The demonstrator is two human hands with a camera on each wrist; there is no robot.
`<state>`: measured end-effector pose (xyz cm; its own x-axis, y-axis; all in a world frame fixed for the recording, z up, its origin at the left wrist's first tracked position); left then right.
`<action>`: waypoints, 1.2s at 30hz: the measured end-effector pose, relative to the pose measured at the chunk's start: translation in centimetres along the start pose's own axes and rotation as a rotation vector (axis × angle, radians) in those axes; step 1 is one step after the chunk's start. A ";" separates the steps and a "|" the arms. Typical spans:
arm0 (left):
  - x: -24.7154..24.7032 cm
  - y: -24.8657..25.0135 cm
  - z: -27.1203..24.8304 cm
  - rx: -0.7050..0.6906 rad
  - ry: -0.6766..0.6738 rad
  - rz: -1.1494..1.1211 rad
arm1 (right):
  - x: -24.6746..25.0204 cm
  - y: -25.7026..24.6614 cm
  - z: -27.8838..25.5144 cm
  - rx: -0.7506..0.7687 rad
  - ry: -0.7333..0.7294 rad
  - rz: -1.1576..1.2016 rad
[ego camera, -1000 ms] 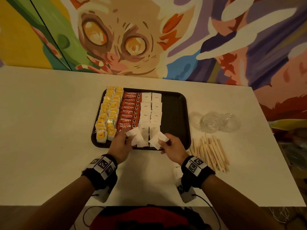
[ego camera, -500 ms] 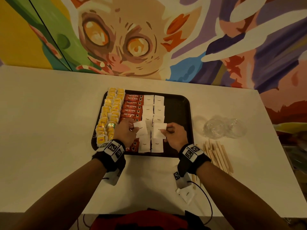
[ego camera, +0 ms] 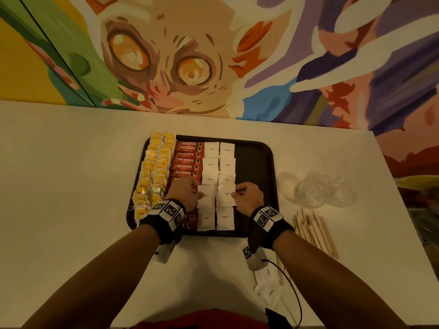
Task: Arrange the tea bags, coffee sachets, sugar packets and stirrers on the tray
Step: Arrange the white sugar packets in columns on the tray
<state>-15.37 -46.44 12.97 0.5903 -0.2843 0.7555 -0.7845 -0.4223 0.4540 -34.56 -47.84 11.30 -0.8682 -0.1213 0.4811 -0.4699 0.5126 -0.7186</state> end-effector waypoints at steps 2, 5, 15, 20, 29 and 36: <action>0.1 0.1 0.1 -0.004 -0.012 0.023 | -0.1 0.0 0.1 -0.008 0.008 -0.016; 0.0 0.3 0.2 -0.006 -0.025 0.082 | -0.4 0.2 0.2 -0.025 0.009 -0.031; 0.1 1.3 -0.6 -0.088 0.043 0.236 | -0.9 0.1 0.4 -0.049 0.007 -0.063; 0.1 1.4 -0.7 -0.111 0.015 0.285 | -0.9 0.1 0.4 -0.055 0.024 -0.099; -0.3 1.2 -0.8 -0.147 0.046 0.262 | -0.7 0.1 0.0 -0.053 0.001 -0.119; -0.4 0.7 -1.5 -0.188 0.101 0.196 | 0.4 0.4 -1.1 0.026 -0.019 -0.065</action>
<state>-16.48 -45.37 13.67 0.4096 -0.2538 0.8763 -0.9087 -0.1984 0.3673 -34.93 -46.74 11.72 -0.8387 -0.1700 0.5174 -0.5289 0.4809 -0.6993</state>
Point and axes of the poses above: each hand's wrist, its own z-axis towards the middle knuckle, its own x-axis out of the back of the hand, y = z × x, the point moved 1 cm from there along z, towards the middle knuckle, and after that the axes turned 7 degrees about z, right-handed, at the moved point
